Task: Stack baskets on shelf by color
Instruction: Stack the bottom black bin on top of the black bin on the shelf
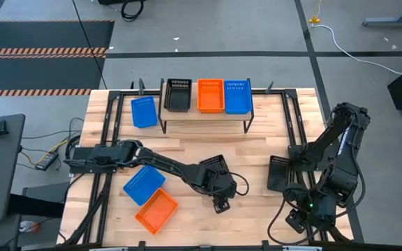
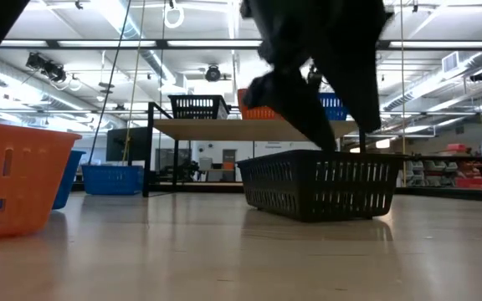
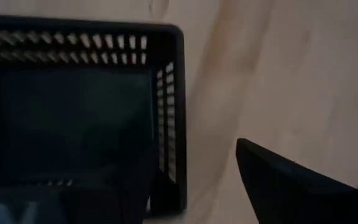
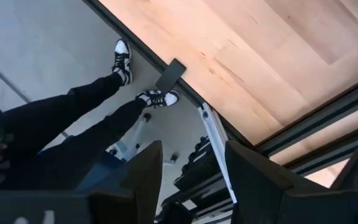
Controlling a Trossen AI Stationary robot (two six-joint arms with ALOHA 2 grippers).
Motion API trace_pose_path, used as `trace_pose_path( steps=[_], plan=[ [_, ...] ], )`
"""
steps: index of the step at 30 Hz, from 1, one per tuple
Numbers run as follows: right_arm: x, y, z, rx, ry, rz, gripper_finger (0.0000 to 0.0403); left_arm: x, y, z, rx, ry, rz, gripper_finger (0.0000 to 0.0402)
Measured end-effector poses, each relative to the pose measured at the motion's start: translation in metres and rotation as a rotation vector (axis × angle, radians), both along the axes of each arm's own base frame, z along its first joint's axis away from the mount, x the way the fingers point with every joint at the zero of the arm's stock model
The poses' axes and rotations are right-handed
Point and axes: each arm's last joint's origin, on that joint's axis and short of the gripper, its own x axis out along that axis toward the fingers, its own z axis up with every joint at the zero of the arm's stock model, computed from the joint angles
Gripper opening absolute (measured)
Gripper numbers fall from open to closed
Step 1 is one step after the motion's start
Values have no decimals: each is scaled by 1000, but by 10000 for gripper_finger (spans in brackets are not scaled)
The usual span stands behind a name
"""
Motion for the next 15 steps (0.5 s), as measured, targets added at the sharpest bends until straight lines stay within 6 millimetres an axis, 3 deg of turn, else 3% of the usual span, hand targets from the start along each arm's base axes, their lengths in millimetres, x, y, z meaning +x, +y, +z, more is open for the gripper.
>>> trace_pose_path(
  steps=[8,15],
  plan=[
    [2,3,2,39,-22,-5,181,-2,0,-32,42,128,-9,197],
    [2,2,1,20,-32,-13,181,-7,0,-32,54,176,-11,79]
  ],
)
